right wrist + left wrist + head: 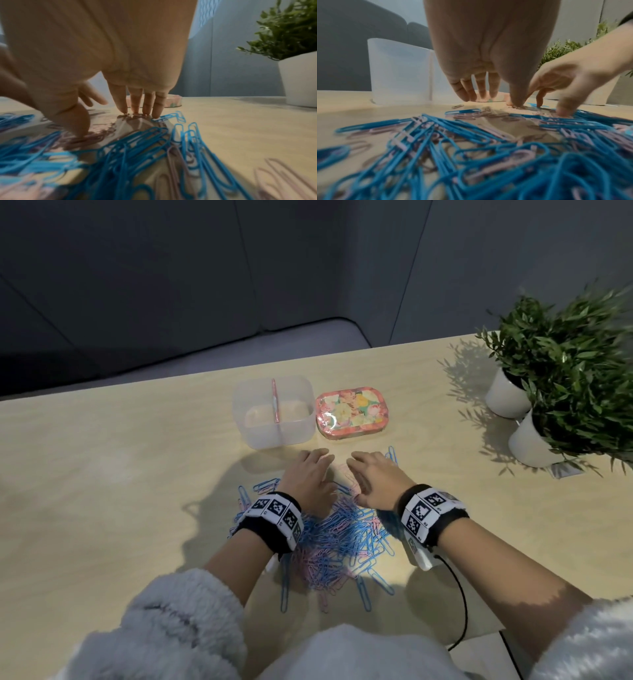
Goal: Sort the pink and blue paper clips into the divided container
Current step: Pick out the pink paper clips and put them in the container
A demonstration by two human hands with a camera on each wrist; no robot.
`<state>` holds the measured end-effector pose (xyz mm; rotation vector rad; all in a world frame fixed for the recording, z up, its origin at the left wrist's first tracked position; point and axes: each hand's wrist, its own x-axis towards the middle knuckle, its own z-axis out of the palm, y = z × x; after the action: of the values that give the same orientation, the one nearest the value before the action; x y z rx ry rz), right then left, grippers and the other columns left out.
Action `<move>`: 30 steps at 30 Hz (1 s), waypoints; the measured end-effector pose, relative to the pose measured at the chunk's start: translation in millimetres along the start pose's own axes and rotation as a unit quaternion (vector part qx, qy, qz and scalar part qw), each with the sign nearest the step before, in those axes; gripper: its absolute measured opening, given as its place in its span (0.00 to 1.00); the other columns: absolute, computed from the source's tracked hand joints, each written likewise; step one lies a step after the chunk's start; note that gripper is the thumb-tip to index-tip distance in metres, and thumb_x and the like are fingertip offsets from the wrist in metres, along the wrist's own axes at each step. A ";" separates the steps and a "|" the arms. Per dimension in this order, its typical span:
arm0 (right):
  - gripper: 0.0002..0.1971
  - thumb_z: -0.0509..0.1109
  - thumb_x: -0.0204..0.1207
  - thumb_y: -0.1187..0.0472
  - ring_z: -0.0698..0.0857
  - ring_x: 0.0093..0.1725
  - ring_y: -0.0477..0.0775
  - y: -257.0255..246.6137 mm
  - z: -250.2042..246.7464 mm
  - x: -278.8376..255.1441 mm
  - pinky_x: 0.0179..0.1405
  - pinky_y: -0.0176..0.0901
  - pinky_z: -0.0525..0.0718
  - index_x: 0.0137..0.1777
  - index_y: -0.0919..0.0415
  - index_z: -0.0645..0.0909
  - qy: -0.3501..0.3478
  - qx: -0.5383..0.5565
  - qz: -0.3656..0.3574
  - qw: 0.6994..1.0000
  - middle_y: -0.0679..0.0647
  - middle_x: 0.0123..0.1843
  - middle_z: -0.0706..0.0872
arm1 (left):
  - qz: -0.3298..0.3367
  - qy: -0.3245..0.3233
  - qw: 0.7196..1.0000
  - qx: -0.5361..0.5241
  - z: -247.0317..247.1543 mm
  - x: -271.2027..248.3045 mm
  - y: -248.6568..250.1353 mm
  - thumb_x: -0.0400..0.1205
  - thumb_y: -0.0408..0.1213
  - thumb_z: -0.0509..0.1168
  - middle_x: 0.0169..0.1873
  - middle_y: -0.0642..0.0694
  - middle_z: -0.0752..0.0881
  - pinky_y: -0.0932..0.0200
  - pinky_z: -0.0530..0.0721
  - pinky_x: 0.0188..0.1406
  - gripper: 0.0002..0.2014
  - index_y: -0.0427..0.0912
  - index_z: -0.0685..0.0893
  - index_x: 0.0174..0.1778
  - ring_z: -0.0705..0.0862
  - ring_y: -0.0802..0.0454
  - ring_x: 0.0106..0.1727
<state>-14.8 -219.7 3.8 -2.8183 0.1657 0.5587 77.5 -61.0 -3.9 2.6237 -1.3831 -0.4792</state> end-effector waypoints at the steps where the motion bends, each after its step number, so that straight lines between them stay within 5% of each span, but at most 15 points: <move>1: 0.35 0.71 0.70 0.53 0.66 0.75 0.61 -0.9 2.4 -1.3 0.74 0.54 0.67 0.76 0.59 0.64 0.005 -0.013 -0.009 1.000 0.57 0.79 0.65 | 0.008 -0.020 1.000 0.008 1.3 2.2 -2.5 0.78 0.47 0.65 0.75 0.41 0.69 0.52 0.61 0.75 0.30 0.39 0.68 0.73 0.67 0.42 0.74; 4: 0.20 0.64 0.76 0.60 0.72 0.67 0.61 -4.9 12.9 -3.1 0.67 0.52 0.72 0.68 0.60 0.75 0.055 0.006 -0.038 0.998 0.58 0.69 0.74 | 0.038 -0.019 0.999 0.007 3.1 2.8 -4.6 0.75 0.39 0.67 0.68 0.37 0.76 0.50 0.64 0.73 0.21 0.36 0.78 0.64 0.72 0.39 0.69; 7: 0.14 0.62 0.78 0.65 0.75 0.60 0.61 -8.0 21.9 -1.4 0.57 0.51 0.78 0.61 0.59 0.82 0.102 0.049 -0.024 0.993 0.58 0.57 0.80 | 0.036 0.022 0.999 -0.019 3.7 0.5 -3.5 0.75 0.31 0.66 0.54 0.37 0.83 0.48 0.75 0.60 0.10 0.37 0.85 0.52 0.78 0.36 0.59; 13: 0.08 0.62 0.76 0.67 0.81 0.54 0.62 -6.5 21.5 6.1 0.51 0.49 0.78 0.48 0.62 0.83 0.095 0.059 0.008 0.994 0.60 0.49 0.84 | 0.015 0.008 1.000 -0.023 6.5 1.0 -3.9 0.78 0.31 0.64 0.54 0.38 0.81 0.50 0.76 0.52 0.11 0.38 0.82 0.56 0.78 0.40 0.57; 18: 0.05 0.69 0.75 0.67 0.87 0.47 0.63 -7.9 -10.4 5.6 0.52 0.54 0.85 0.46 0.68 0.85 0.119 0.272 0.089 0.951 0.64 0.45 0.89 | -0.042 0.037 0.994 -0.099 11.1 -8.3 -7.3 0.80 0.31 0.62 0.53 0.37 0.82 0.46 0.80 0.49 0.10 0.36 0.79 0.56 0.82 0.38 0.53; 21: 0.07 0.72 0.71 0.71 0.80 0.36 0.57 -24.0 -45.6 18.1 0.45 0.52 0.82 0.42 0.79 0.81 0.129 0.338 0.084 0.929 0.69 0.37 0.85 | -0.054 0.068 0.984 -0.156 10.6 -21.7 -7.9 0.80 0.32 0.62 0.50 0.36 0.85 0.46 0.80 0.49 0.12 0.36 0.79 0.59 0.84 0.37 0.51; 24: 0.16 0.71 0.71 0.74 0.75 0.23 0.48 -55.7 -81.0 41.5 0.27 0.38 0.80 0.25 0.64 0.73 0.114 0.387 0.047 0.914 0.58 0.25 0.76 | -0.050 0.065 0.982 -0.170 9.6 -34.0 -8.3 0.79 0.27 0.61 0.58 0.36 0.82 0.46 0.79 0.57 0.17 0.37 0.77 0.65 0.82 0.39 0.56; 26: 0.18 0.71 0.71 0.74 0.75 0.19 0.44 -82.8 -97.4 61.9 0.21 0.31 0.77 0.25 0.57 0.74 0.106 0.413 0.036 0.904 0.52 0.23 0.75 | -0.053 0.063 0.983 -0.163 8.4 -38.5 -6.6 0.78 0.28 0.61 0.60 0.37 0.82 0.48 0.78 0.58 0.18 0.38 0.78 0.65 0.81 0.39 0.59; 30: 0.16 0.72 0.69 0.73 0.78 0.24 0.53 -126.3 -109.2 102.0 0.34 0.47 0.83 0.23 0.59 0.76 0.104 0.406 0.041 0.907 0.54 0.23 0.78 | -0.107 0.029 0.982 -0.156 1.3 -45.9 0.0 0.84 0.30 0.56 0.61 0.32 0.81 0.48 0.76 0.57 0.14 0.31 0.77 0.64 0.81 0.37 0.60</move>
<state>138.5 -135.0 90.9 -2.0442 0.4446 0.1341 52.8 -23.3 4.7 2.5116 -0.9255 -0.5868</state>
